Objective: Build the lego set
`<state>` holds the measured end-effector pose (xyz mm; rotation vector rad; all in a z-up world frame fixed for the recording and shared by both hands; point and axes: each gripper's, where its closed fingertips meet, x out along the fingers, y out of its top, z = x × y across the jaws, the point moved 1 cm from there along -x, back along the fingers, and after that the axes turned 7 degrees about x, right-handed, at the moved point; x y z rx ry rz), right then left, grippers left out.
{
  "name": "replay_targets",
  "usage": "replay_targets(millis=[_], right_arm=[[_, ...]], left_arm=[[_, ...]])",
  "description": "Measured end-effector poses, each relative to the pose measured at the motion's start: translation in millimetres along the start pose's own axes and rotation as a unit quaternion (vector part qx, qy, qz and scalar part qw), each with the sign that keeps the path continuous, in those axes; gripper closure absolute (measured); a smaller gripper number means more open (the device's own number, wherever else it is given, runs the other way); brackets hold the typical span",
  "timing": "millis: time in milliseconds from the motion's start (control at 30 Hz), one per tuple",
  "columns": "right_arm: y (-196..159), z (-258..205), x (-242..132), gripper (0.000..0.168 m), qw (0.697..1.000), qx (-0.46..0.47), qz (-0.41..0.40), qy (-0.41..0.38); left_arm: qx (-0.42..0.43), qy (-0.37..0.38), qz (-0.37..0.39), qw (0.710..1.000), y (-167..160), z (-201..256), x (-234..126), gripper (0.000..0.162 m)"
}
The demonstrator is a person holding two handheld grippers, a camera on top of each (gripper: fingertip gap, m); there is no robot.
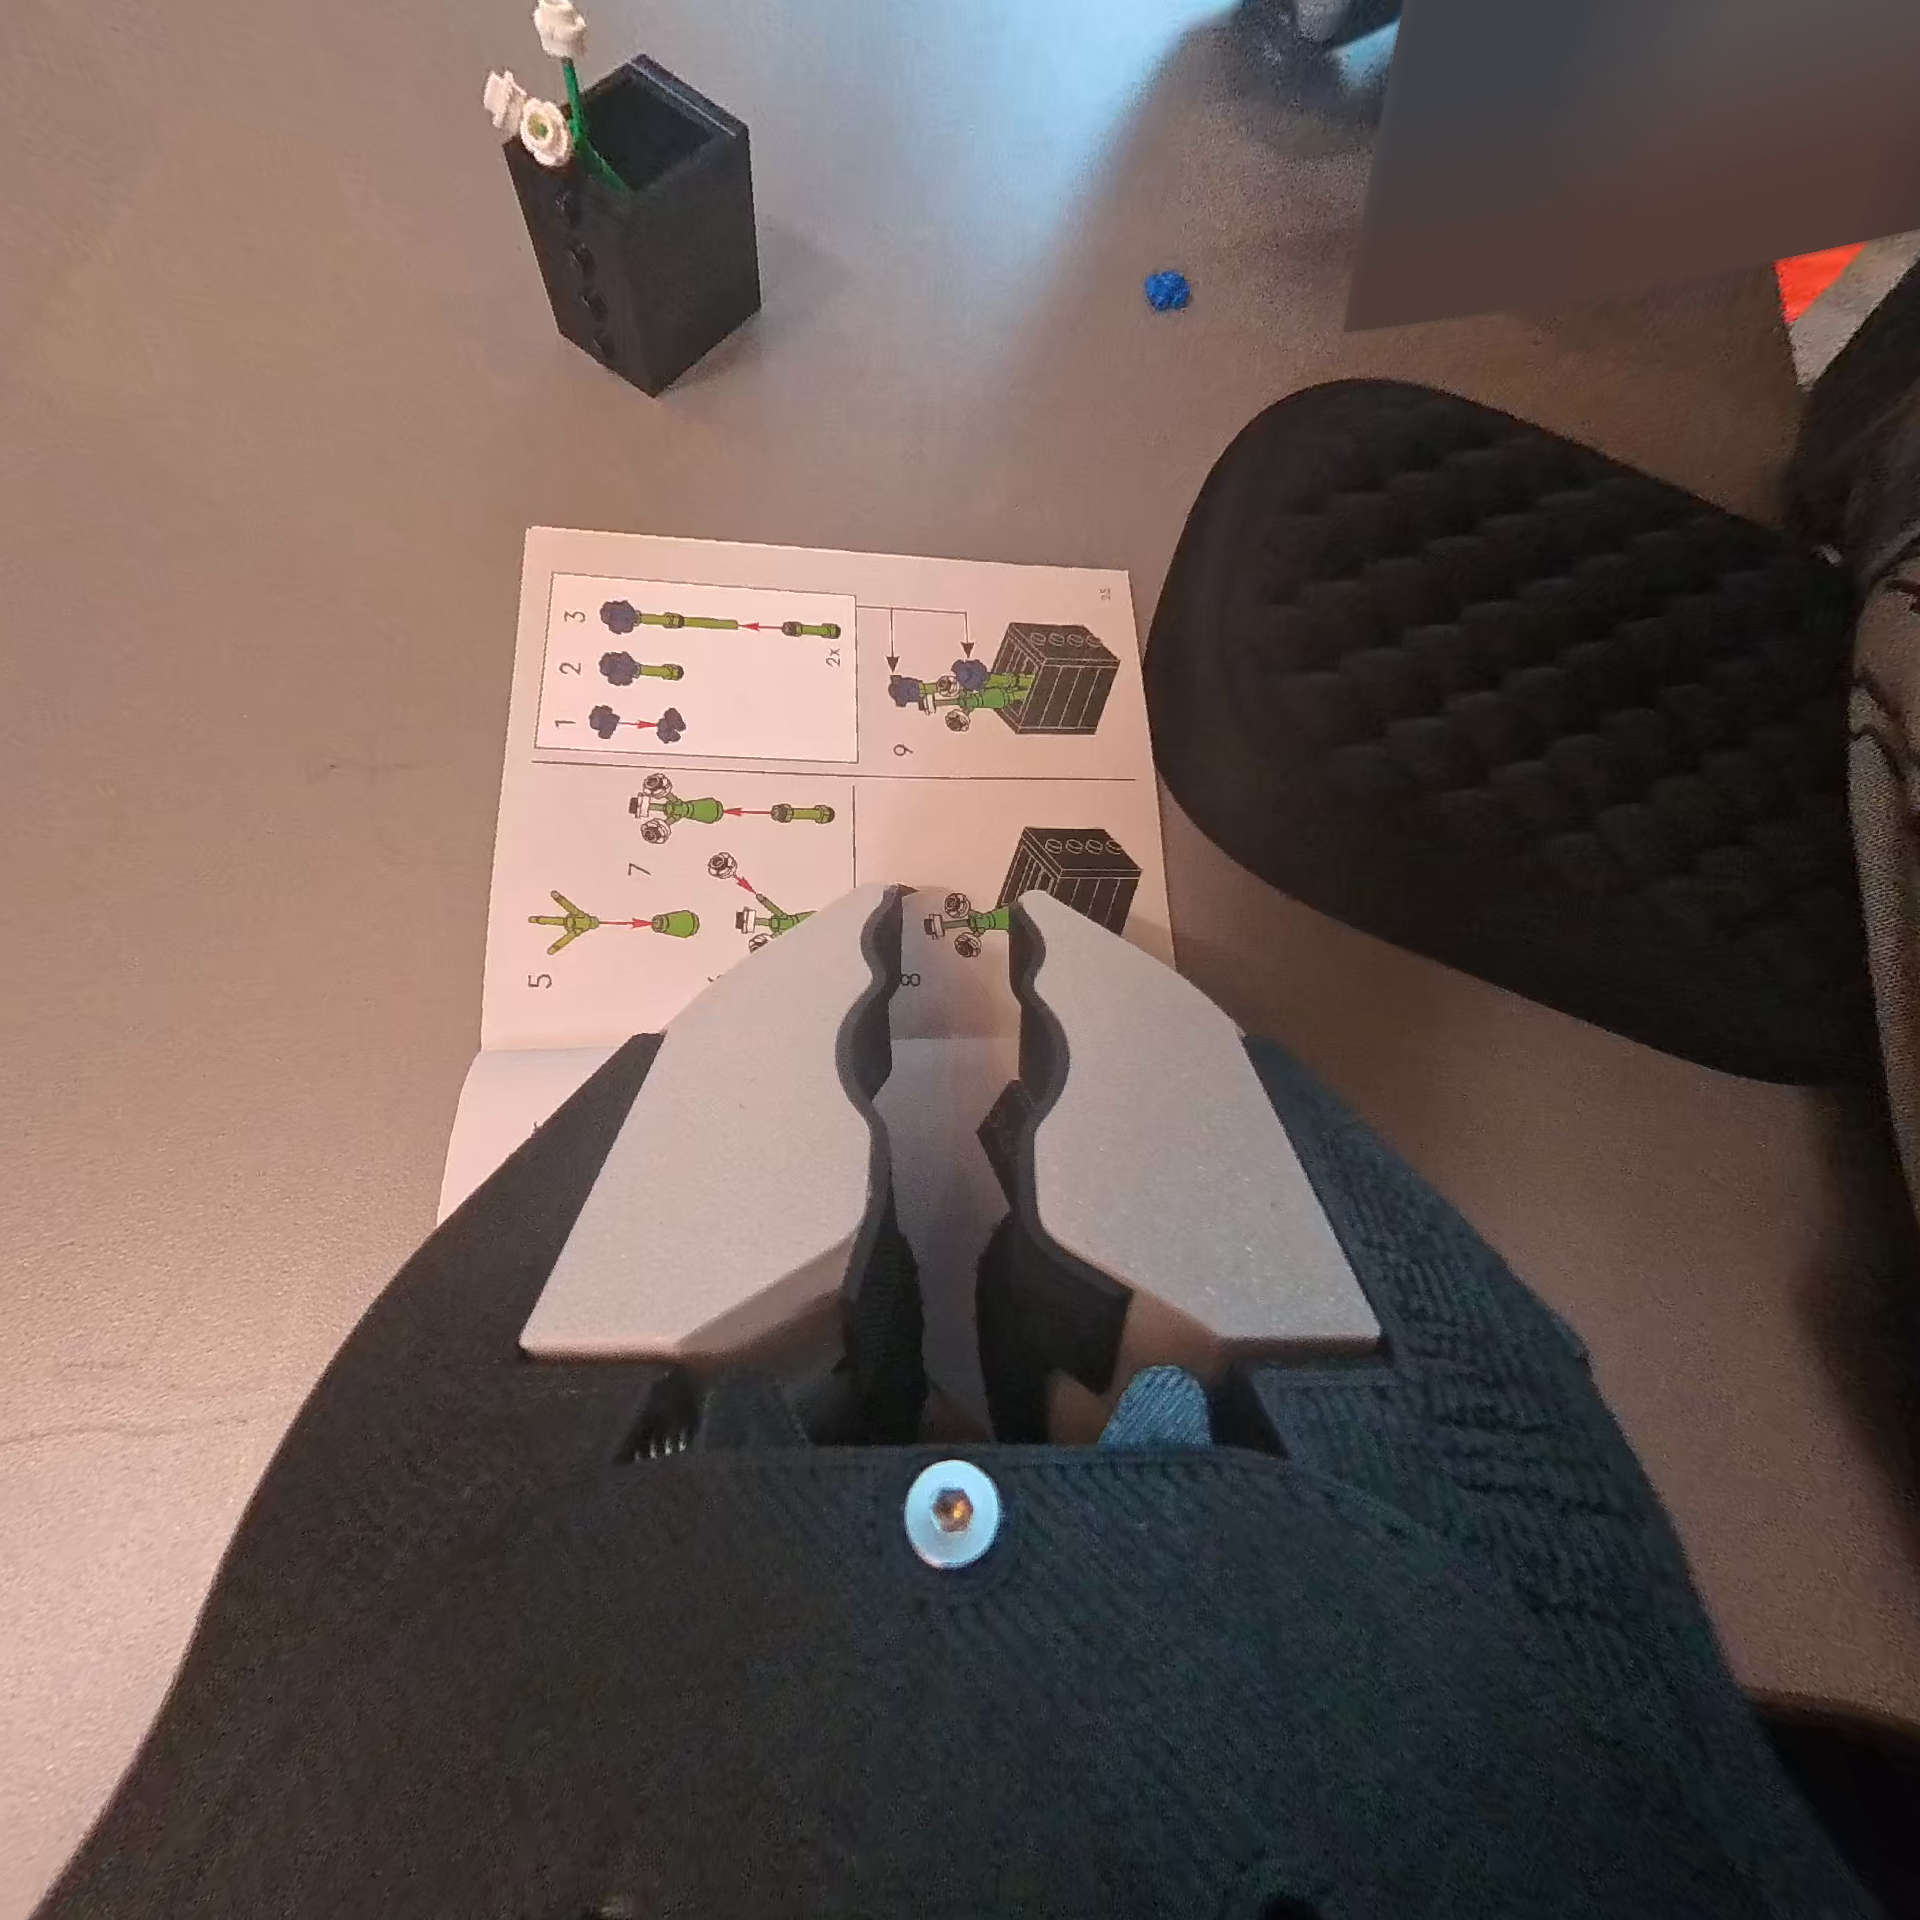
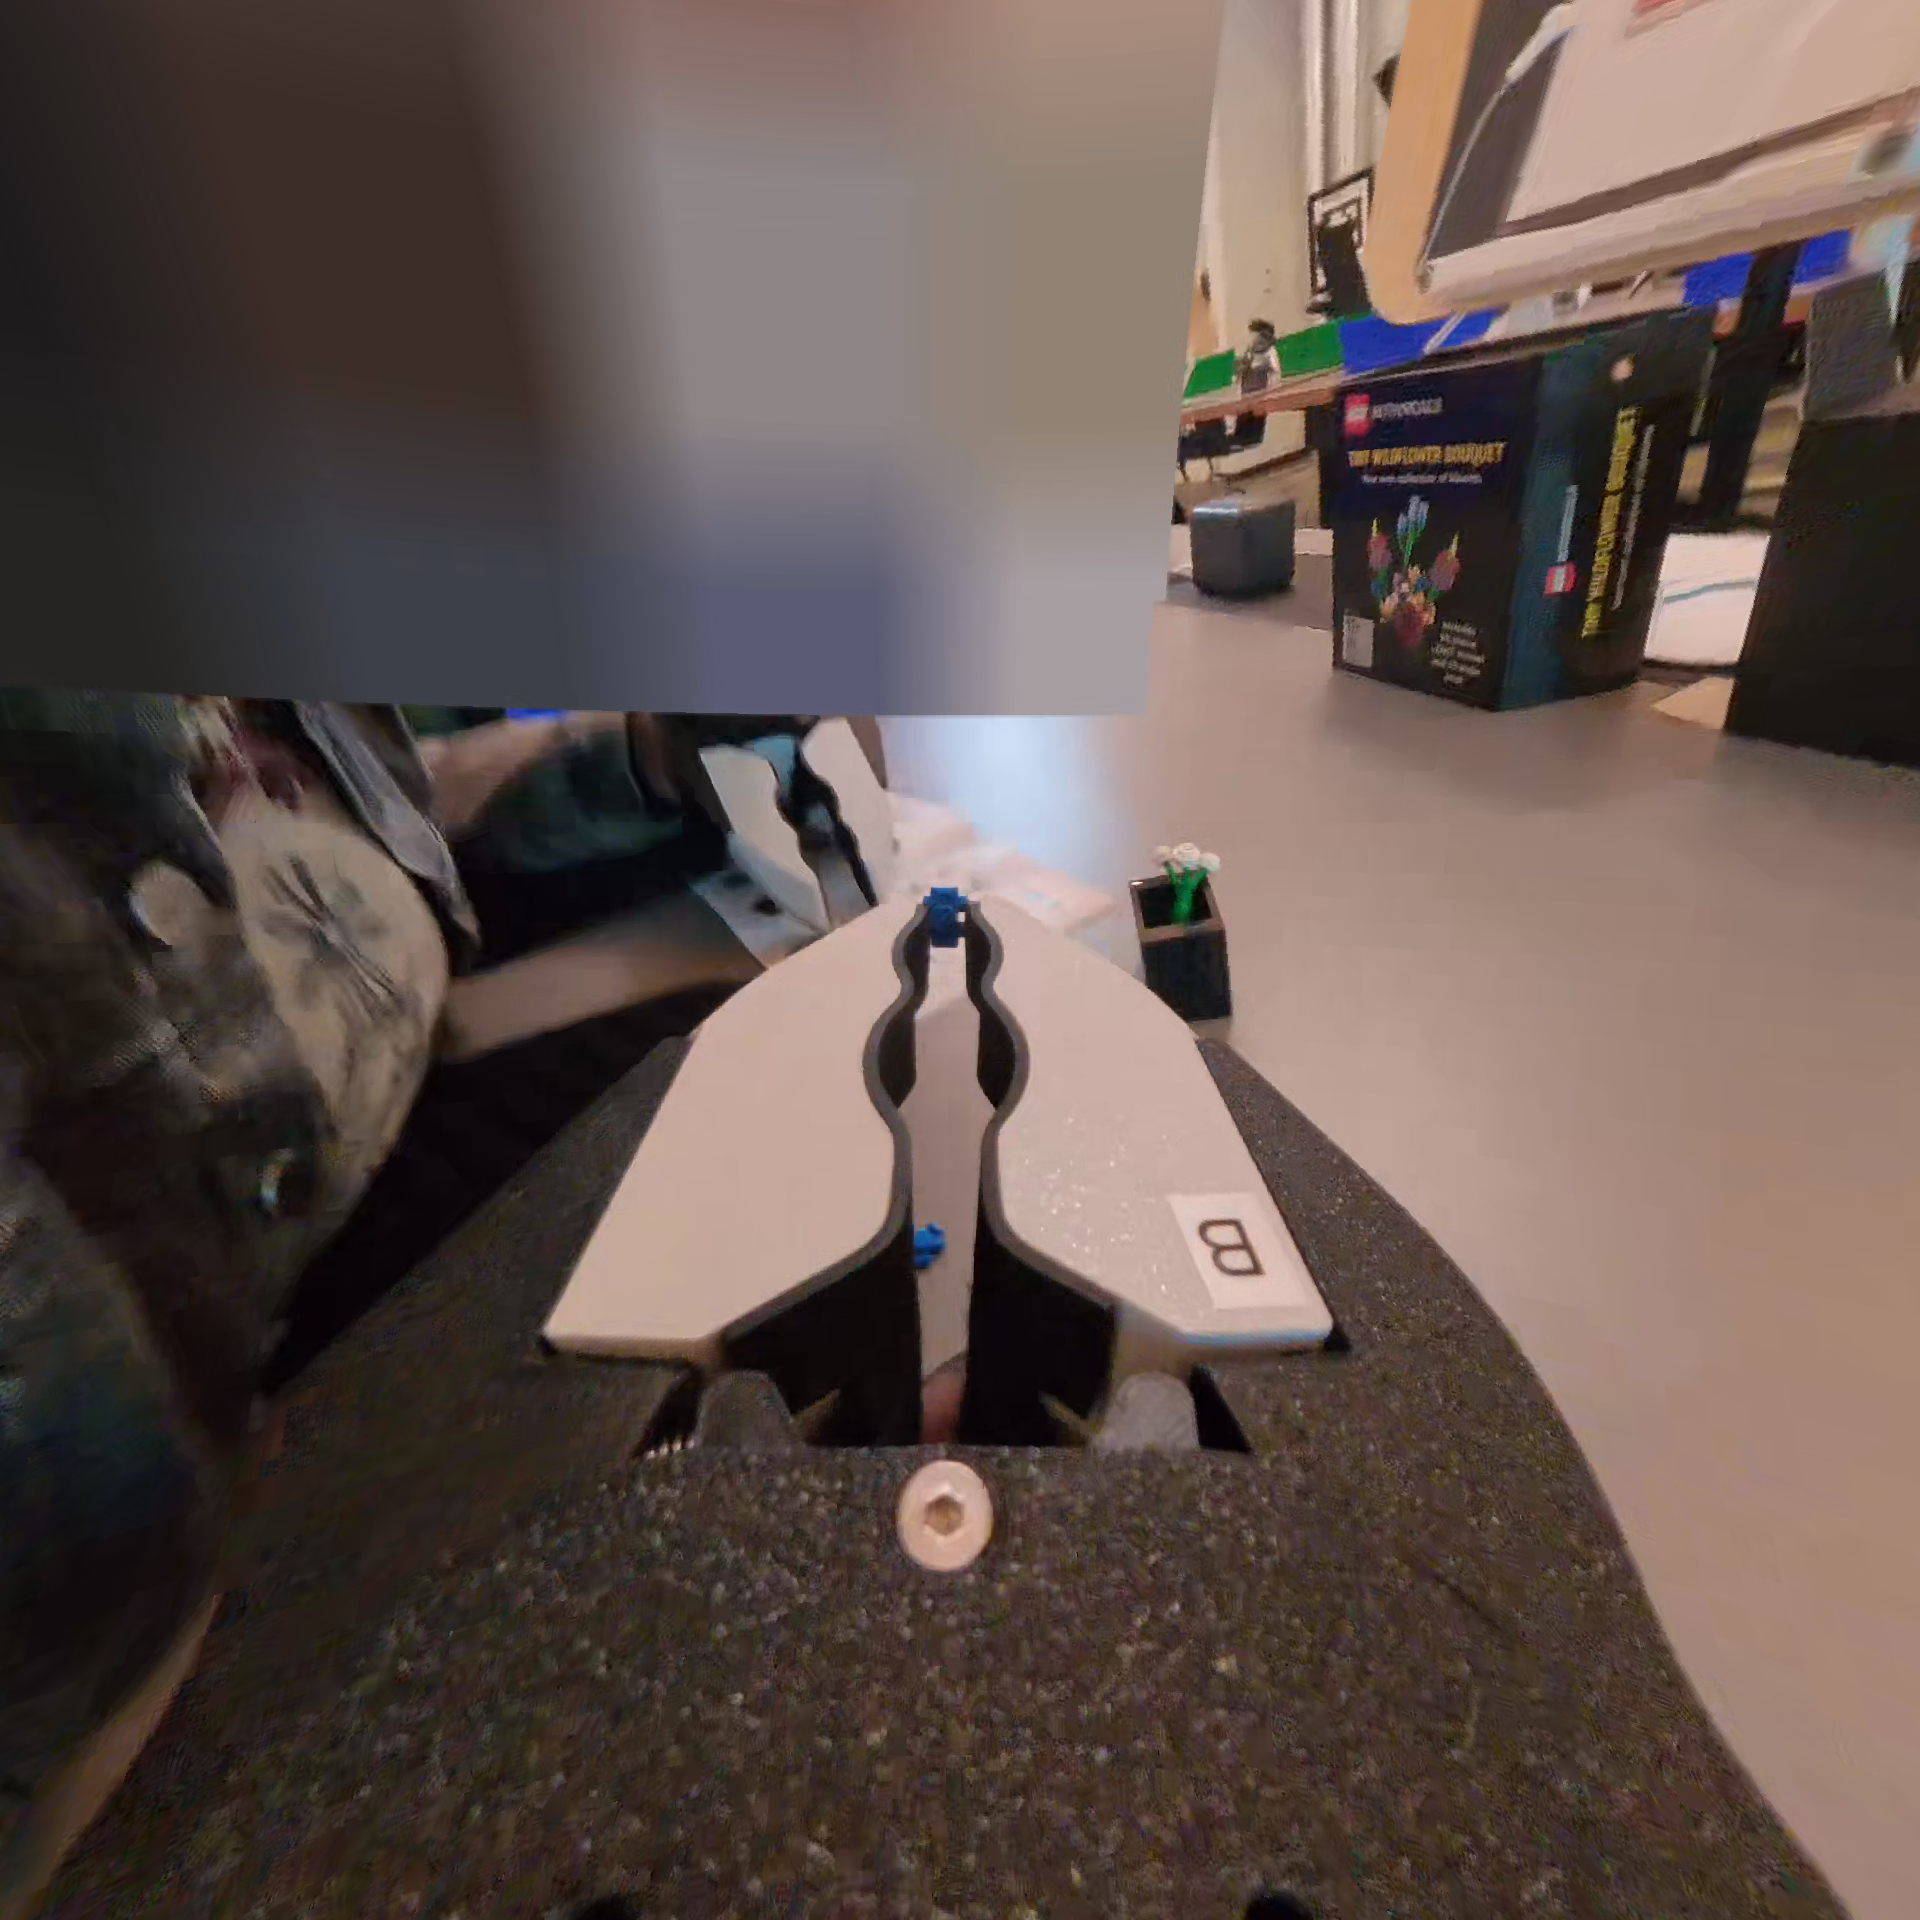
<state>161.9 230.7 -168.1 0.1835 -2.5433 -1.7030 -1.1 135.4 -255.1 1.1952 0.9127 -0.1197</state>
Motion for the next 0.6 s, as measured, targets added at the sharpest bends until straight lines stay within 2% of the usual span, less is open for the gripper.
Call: replay_targets(millis=[33, 100, 233, 300, 433, 600], right_arm=[[0.1, -0.3, -1.6, 0.163, 1.0, 0.02, 0.0, 0.001], [-8.0, -4.1, -1.1, 0.162, 0.999, 0.015, -0.028, -0.005], [-40.3, -13.1, 2.6, 0.162, 0.988, -0.065, -0.14, -0.007], [-59.8, -11.4, 1.0, 0.162, 0.967, -0.132, -0.217, -0.003], [-85.2, -2.0, -5.8, 0.162, 0.901, -0.25, -0.353, 0.042], [-80.0, -2.4, 2.7, 0.162, 0.867, -0.284, -0.394, 0.11]], left_arm=[[0.0, 0.0, 0.0, 1.0, -0.1, 0.0, 0.0, 0.142], [0.001, 0.001, 0.0, 1.0, -0.1, -0.1, 0.0, 0.142], [0.003, 0.003, -0.001, 1.0, -0.1, -0.1, 0.0, 0.142], [0.003, 0.003, -0.001, 1.0, 0.0, -0.1, 0.0, 0.142], [0.005, 0.005, -0.001, 1.0, -0.1, -0.2, 0.1, 0.142], [0.004, 0.006, -0.001, 1.0, 0.0, -0.4, 0.0, 0.142]])
